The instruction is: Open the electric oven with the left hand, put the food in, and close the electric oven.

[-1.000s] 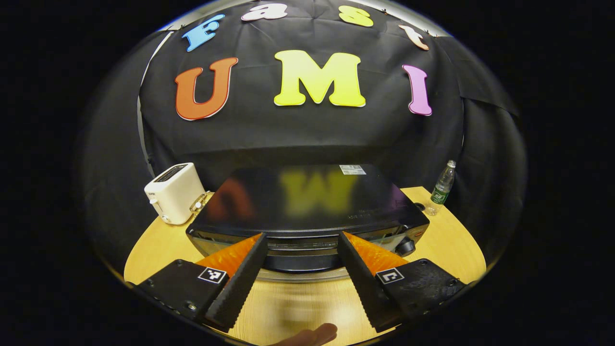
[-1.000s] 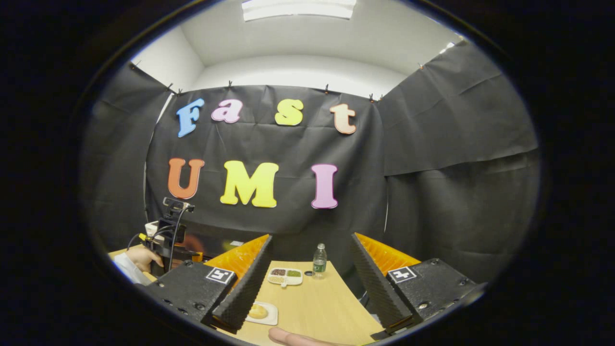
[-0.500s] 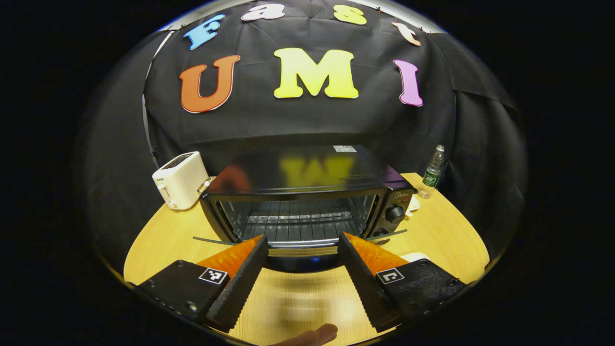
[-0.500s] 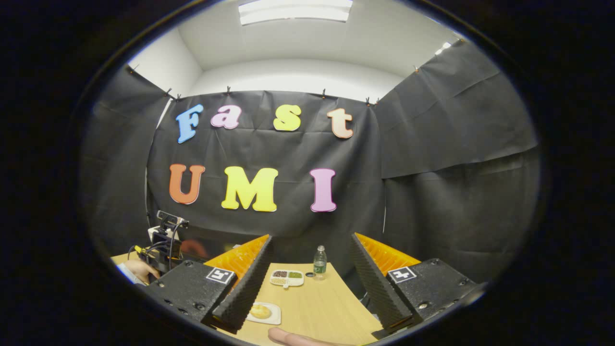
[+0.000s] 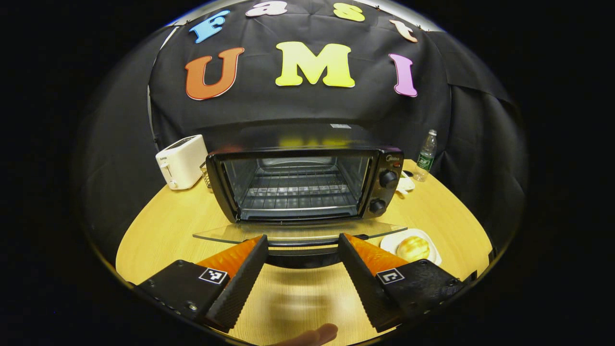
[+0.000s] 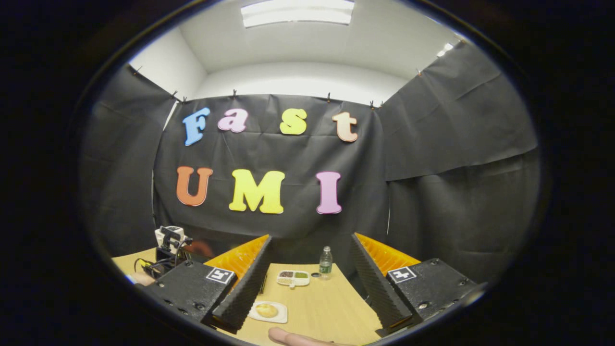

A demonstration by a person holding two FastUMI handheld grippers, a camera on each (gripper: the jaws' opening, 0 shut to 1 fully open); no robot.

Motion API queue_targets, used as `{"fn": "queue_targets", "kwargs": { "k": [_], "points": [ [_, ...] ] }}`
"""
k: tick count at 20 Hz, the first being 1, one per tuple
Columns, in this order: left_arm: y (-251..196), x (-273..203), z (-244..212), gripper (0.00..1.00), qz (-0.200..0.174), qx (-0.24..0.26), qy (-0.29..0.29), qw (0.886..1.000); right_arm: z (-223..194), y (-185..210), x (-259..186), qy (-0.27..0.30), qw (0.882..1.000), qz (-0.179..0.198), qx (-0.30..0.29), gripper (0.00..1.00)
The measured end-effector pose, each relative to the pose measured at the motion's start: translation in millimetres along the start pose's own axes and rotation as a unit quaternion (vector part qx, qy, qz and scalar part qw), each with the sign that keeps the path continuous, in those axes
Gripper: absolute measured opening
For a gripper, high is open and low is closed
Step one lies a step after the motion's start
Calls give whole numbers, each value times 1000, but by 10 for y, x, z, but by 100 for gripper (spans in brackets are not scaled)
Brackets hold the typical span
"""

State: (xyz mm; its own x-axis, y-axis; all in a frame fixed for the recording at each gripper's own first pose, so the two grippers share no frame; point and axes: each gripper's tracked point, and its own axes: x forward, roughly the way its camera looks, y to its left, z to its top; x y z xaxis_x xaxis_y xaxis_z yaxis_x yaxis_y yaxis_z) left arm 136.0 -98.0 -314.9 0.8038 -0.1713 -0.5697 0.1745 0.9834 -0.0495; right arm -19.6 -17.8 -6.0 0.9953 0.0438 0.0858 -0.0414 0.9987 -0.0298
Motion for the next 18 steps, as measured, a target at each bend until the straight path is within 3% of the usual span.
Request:
{"fn": "queue_targets", "kwargs": {
  "k": [2,13,18],
  "points": [
    [3,0,-87,98,4,0,0,1000,-34,18,-9,3,1000,3,3,100],
    [-37,37,-573,96,14,10,7,1000,-167,10,-57,11,1000,10,-1,96],
    [-27,180,-880,95,11,-1,37,999,-274,17,-30,23,1000,13,-4,100]
  ]
}}
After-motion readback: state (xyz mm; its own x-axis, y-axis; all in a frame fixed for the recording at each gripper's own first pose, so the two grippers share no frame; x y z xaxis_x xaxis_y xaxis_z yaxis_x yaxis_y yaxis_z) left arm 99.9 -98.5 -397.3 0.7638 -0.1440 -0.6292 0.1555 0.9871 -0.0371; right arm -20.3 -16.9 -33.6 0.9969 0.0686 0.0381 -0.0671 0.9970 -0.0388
